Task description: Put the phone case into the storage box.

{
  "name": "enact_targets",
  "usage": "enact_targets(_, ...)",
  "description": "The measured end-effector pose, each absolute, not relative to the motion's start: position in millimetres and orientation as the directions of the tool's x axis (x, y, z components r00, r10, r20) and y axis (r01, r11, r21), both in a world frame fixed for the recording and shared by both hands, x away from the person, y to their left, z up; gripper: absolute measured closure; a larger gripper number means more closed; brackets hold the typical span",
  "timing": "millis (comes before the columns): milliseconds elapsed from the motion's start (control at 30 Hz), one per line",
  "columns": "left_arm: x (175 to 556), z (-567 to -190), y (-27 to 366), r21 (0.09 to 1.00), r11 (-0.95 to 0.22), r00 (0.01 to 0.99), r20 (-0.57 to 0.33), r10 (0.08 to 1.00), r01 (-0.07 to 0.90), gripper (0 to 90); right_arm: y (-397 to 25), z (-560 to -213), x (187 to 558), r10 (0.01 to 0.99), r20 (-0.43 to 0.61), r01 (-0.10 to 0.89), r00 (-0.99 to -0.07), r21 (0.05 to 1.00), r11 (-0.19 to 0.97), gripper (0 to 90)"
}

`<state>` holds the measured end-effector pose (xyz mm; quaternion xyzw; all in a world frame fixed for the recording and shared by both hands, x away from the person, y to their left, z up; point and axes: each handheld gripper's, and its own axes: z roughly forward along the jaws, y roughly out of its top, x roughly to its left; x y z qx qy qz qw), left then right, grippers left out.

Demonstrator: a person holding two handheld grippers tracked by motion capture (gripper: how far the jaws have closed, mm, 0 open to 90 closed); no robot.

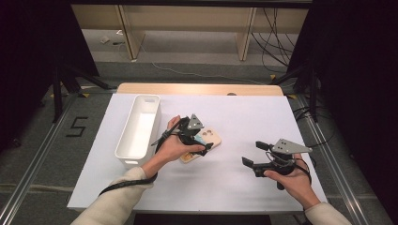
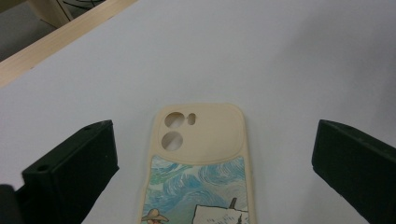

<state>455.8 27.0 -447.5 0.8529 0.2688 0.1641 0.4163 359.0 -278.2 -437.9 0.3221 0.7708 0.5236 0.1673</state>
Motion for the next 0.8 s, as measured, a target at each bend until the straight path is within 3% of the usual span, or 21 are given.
enact_targets(800, 488, -467, -1, 0.735, -0.579, 0.812, 0.068, 0.580, 0.352, 0.0, -278, -438, 359, 0.671, 0.081, 0.321, -0.737, 0.916, 0.242, 14.7)
